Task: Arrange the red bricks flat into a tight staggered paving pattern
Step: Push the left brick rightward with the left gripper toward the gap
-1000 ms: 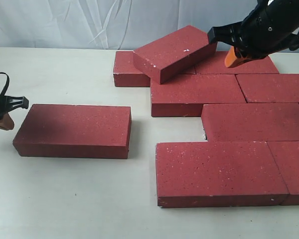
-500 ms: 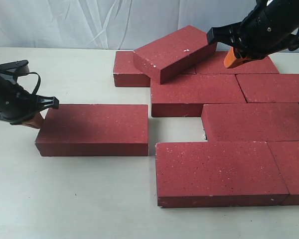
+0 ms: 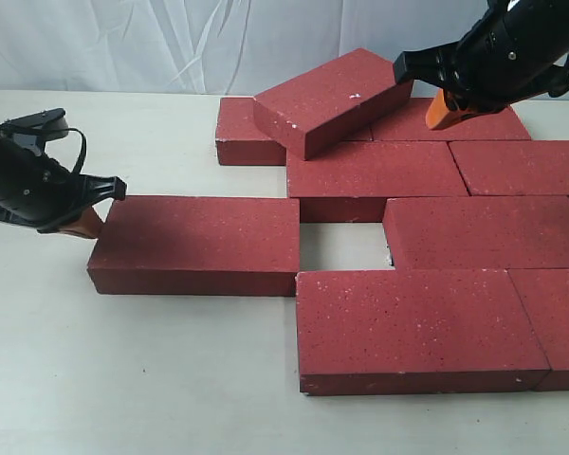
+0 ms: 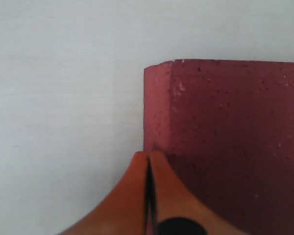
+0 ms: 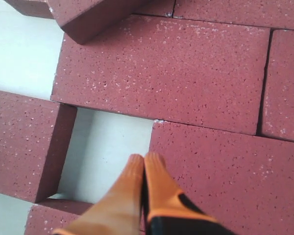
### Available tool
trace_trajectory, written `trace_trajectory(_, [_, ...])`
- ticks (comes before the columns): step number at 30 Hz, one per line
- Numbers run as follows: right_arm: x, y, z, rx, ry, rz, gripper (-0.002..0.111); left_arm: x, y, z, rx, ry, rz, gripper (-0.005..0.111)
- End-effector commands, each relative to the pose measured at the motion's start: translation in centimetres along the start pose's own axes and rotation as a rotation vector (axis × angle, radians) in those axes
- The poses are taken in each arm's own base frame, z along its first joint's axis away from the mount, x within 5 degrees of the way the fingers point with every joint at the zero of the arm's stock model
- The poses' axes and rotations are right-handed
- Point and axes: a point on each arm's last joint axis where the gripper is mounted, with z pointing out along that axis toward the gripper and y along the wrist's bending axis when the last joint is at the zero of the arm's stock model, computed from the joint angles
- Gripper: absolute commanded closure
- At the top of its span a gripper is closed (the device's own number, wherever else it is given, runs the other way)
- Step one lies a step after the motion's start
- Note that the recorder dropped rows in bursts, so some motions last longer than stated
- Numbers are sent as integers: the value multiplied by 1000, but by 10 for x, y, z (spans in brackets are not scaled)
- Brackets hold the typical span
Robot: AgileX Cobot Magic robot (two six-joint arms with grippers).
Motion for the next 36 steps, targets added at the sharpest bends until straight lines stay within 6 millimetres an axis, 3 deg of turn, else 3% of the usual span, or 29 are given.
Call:
trace_trajectory(1, [0, -1, -2, 0, -14, 5, 109, 2, -2, 1, 25, 8, -12, 107])
trace_trajectory(7, [0, -1, -2, -2, -15, 6, 109, 3, -3, 1, 35, 23, -17, 107])
trace_trajectory(16, [0, 0, -2, -7, -13, 9, 109, 8, 9, 1, -103, 81, 93, 107])
trace_trajectory(23, [0, 0, -2, -10, -11, 9, 109, 24, 0, 7, -22, 146, 14, 107])
trace_trajectory(26, [0, 0, -2, -15, -9, 6, 109, 32, -16, 13, -4, 170, 70, 107])
trace_trajectory(36, [1, 0, -2, -15, -7, 5, 109, 30, -26, 15, 34, 129, 101, 107])
